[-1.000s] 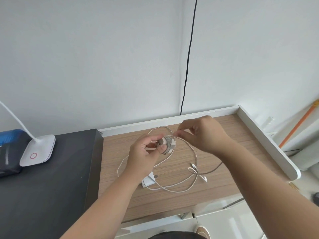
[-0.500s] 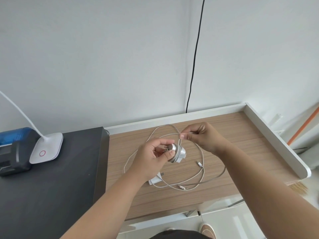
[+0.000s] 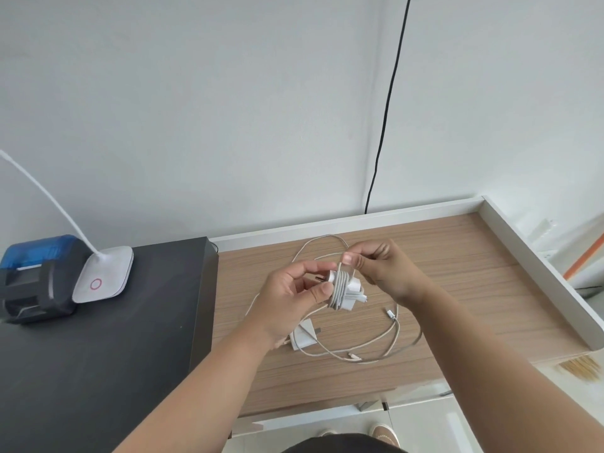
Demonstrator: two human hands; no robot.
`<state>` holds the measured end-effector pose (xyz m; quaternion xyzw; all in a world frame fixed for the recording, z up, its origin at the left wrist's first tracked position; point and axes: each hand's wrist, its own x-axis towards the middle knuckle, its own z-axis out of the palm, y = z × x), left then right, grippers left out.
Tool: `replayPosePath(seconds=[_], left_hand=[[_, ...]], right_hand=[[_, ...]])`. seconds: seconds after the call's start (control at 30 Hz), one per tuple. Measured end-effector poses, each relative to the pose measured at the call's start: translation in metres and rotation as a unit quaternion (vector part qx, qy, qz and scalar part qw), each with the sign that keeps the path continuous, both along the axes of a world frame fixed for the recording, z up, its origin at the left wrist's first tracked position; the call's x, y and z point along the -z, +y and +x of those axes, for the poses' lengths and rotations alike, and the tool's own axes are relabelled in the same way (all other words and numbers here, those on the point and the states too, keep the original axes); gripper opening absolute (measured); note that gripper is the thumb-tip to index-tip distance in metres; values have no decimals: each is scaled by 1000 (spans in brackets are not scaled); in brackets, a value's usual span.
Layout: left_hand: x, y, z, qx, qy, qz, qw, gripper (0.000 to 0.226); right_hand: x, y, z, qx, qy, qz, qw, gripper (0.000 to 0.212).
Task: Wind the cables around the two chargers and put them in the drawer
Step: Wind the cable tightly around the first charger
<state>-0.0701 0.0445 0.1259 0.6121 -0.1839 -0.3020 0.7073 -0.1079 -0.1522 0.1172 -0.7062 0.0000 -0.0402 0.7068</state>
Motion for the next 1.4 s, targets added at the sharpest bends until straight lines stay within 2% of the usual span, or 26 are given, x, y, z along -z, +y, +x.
replayPosePath(seconds=[0.1,0.17,0.23,0.3,0.37,0.47,0.6,0.7,0.8,0.93,1.4], left_hand=[[-3,-3,0,-12,77,-85,993,31],[-3,-7,-1,-31,101,-118,987,31],[-3,-11,0,-54,115,-137,982,33],[-4,-15,3,-85,115,-154,978,37],[-5,-18,6,-134,112,-159,972,29],[-9,-22,14,-179,98,-135,970,37],[-10,-24,25,-218,89,-107,966,39],[-8,-29,28,-244,80,-90,962,39],[-6,-36,30,-262,69,-67,960,37],[-5,-47,27,-256,71,-55,963,39],[-1,-57,5,-273,105,-133,947,40]], right_hand=[[8,10,1,2,34,78,996,31],[15,15,1,23,60,108,992,23],[19,21,-1,39,77,87,992,19],[25,27,-4,57,81,45,994,39],[27,34,-7,80,77,-29,993,38],[28,37,-12,82,52,-197,975,29],[24,32,-22,46,-9,-387,921,32],[16,22,-25,41,-80,-462,882,32],[3,8,-24,37,-138,-492,859,25],[-13,-15,-19,28,-170,-540,824,32],[-33,-55,-13,-48,-226,-532,814,28]])
